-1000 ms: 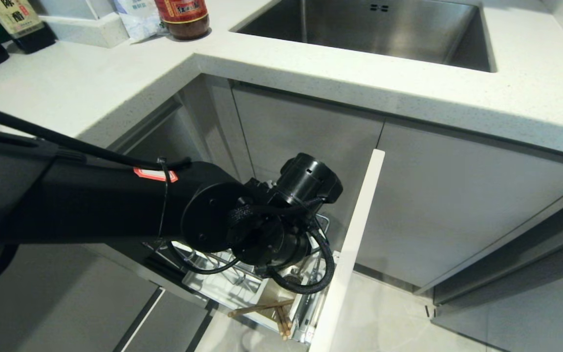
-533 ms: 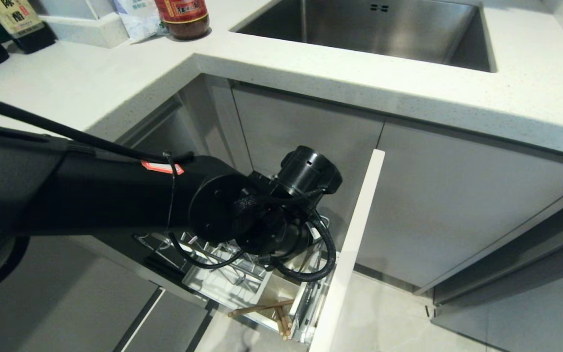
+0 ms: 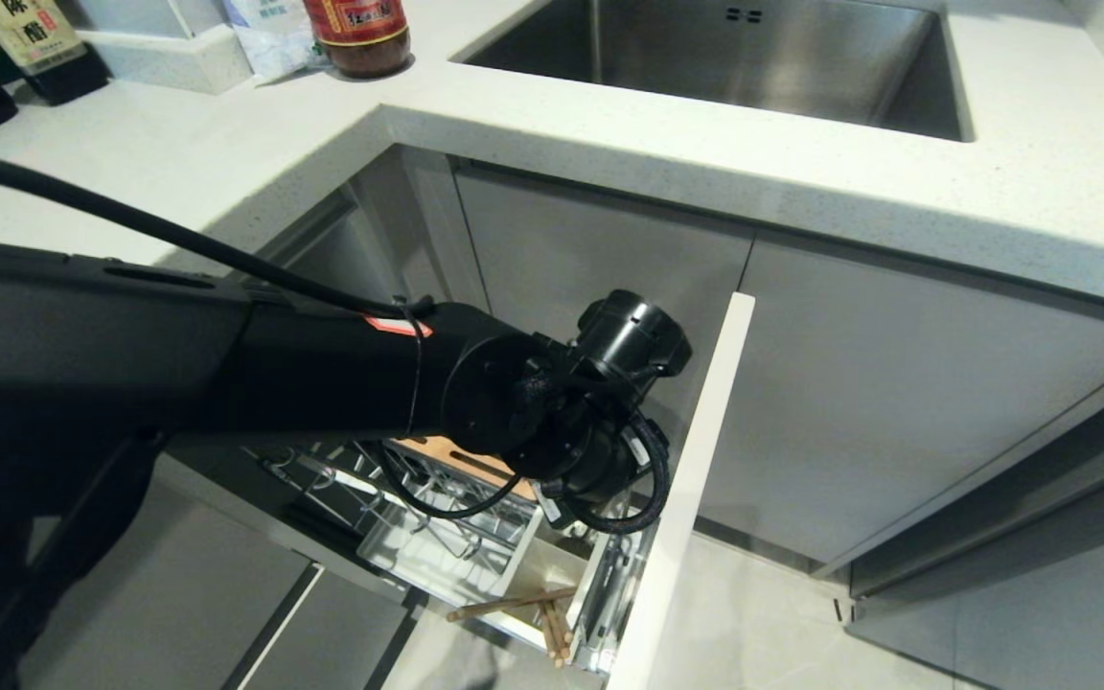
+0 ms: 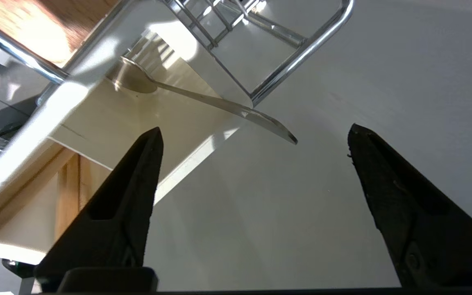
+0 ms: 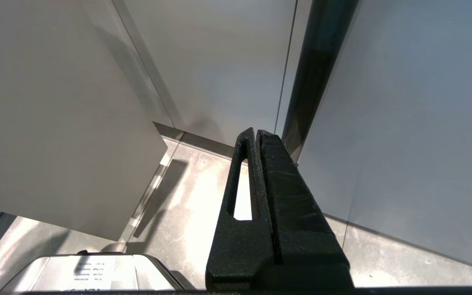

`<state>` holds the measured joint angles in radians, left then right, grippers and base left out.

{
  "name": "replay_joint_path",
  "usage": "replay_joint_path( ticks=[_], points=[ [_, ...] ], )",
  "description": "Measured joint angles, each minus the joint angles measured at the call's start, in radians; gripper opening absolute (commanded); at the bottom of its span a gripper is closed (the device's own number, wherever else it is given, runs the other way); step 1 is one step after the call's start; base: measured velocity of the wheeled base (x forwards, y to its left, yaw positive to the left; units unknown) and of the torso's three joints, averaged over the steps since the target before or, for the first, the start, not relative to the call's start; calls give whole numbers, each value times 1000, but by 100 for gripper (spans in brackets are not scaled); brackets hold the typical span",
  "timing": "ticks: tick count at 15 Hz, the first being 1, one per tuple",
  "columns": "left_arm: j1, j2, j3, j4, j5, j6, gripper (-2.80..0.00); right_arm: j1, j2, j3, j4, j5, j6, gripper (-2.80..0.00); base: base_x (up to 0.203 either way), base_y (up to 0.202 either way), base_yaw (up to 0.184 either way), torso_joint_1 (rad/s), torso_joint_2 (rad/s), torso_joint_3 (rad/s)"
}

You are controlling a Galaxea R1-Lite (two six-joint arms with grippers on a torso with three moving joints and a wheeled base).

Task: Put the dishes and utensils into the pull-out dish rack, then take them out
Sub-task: Take the fork out of the cupboard

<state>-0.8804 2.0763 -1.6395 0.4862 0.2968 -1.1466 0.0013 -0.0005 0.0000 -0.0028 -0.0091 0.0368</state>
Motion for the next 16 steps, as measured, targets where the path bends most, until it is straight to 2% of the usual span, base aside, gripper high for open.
replay_joint_path(
  ticks=[13,14,16],
  points=[
    [12,40,-19,10,0,2,0,0,0,0,0,0,0,-280,0,0,0,0,0,0],
    [12,41,-21,10,0,3,-280,0,0,0,0,0,0,-280,0,0,0,0,0,0],
    [12,44,-21,11,-3,7,-280,0,0,0,0,0,0,-280,0,0,0,0,0,0]
  ],
)
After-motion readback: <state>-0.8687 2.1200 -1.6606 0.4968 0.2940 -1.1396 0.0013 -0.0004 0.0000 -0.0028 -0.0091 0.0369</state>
